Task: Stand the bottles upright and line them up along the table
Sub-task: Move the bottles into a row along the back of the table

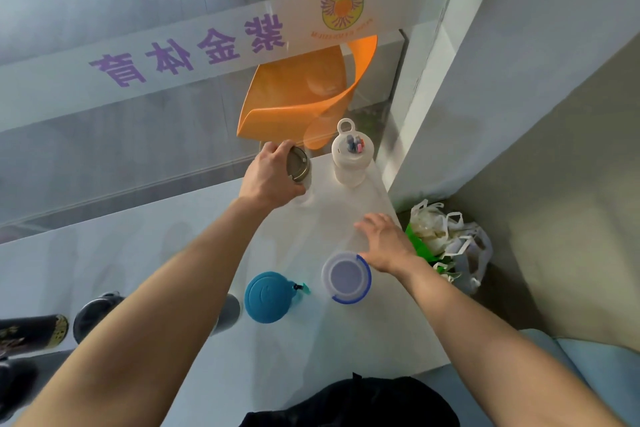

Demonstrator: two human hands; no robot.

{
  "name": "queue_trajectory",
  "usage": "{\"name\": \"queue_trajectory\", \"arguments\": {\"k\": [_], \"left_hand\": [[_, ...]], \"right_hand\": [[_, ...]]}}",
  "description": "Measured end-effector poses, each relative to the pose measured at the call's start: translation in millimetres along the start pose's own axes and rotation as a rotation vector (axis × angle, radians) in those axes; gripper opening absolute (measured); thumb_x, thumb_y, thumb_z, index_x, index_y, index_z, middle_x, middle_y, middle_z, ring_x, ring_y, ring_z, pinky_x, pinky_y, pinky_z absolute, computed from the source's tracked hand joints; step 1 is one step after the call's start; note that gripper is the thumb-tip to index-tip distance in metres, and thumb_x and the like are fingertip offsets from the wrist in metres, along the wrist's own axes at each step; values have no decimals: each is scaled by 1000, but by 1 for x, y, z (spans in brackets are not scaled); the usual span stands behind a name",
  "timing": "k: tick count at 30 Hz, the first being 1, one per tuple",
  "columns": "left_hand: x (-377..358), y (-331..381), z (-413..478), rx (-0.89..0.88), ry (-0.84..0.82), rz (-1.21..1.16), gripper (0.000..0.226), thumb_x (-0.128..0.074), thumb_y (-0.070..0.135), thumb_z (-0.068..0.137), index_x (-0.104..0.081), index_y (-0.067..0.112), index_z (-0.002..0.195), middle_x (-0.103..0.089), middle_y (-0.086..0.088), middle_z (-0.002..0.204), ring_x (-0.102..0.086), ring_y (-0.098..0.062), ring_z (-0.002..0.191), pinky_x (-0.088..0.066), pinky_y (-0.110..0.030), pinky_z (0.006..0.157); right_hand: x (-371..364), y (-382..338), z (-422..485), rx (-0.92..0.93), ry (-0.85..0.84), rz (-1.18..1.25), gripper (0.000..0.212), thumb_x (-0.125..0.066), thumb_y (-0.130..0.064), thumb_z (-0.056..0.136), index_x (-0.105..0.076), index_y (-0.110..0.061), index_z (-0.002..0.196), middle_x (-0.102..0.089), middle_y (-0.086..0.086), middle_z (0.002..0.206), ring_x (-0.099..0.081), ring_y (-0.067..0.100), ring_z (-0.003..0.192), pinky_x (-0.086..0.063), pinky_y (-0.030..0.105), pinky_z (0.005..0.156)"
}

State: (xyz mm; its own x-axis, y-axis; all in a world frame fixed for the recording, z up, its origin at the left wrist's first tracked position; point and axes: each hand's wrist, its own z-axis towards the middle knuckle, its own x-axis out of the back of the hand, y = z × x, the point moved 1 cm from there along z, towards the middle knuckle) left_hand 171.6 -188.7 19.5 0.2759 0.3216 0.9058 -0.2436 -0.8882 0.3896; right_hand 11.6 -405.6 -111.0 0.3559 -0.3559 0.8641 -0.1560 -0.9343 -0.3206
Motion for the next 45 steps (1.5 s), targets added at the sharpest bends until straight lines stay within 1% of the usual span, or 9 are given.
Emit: {"name": "queue_trajectory", "arguments": {"k": [11, 15, 19, 25, 27, 30, 34, 40, 45], "left_hand": [[2, 8, 19, -27, -60, 38, 111, -96, 36, 72, -31, 33, 163, -50, -8, 141, -59, -37, 123, -59, -49, 98], [11, -2, 7, 4, -61, 69, 126, -95, 39, 77, -11, 34, 171, -41, -8, 156, -57, -35, 130, -58, -50, 98], [27, -17, -28, -45, 3, 92, 81, -83, 38, 91, -43, 23, 160, -52, -11, 151, -63, -36, 125, -57, -51, 99], [45, -28, -98, -121, -118, 112, 26, -58, 34, 108, -73, 25, 127, -75, 3, 123, -70, -20, 110, -59, -43, 100], [46, -29, -124, -106, -219, 70, 30, -57, 46, 107, -72, 30, 127, -73, 6, 129, -67, -16, 113, -57, -43, 104], [42, -33, -157, -115, -343, 54, 67, -62, 78, 86, -59, 41, 142, -65, 11, 142, -62, -14, 123, -54, -44, 110], [23, -36, -192, -183, -338, 159, 101, -82, 82, 70, -44, 43, 155, -58, 15, 137, -59, -15, 119, -54, -34, 100], [6, -36, -206, -190, -175, 140, 83, -92, 52, 78, -52, 33, 147, -63, 3, 133, -63, -21, 110, -60, -37, 91], [31, -46, -189, -169, -37, -3, 76, -93, 49, 80, -54, 32, 144, -66, 5, 129, -63, -16, 107, -62, -30, 91]], "right_hand": [[-12, 2, -3, -33, -10, -41, 86, -84, -54, 83, -49, -29, 157, -35, 4, 171, -28, 29, 159, -32, 44, 127], [18, -6, -10, -46, -58, 137, 53, -63, -37, 104, -55, -19, 154, -46, 9, 162, -46, 31, 149, -37, 40, 123], [53, -16, -24, -7, 201, 368, 32, -50, -19, 109, -73, -14, 131, -72, 8, 132, -68, 28, 120, -52, 37, 107], [106, -64, -67, 179, 486, 474, 36, -43, -32, 110, -73, -16, 122, -72, 5, 117, -68, 17, 99, -59, 38, 91], [110, -81, -83, 212, 428, 431, 42, -45, -45, 106, -69, -19, 130, -67, 5, 124, -66, 19, 106, -58, 42, 96], [99, -96, -106, 194, 258, 270, 67, -60, -56, 90, -57, -23, 148, -54, 8, 146, -56, 27, 130, -49, 44, 112], [73, -103, -129, 117, 160, 127, 91, -82, -49, 76, -47, -24, 156, -37, 13, 160, -41, 36, 146, -45, 50, 117], [57, -112, -138, 30, 233, 193, 90, -89, -35, 78, -47, -24, 157, -51, 11, 135, -62, 36, 117, -54, 40, 101], [74, -138, -128, 27, 385, 233, 95, -94, -40, 78, -44, -23, 157, -59, 10, 137, -65, 31, 119, -55, 42, 103]]}}
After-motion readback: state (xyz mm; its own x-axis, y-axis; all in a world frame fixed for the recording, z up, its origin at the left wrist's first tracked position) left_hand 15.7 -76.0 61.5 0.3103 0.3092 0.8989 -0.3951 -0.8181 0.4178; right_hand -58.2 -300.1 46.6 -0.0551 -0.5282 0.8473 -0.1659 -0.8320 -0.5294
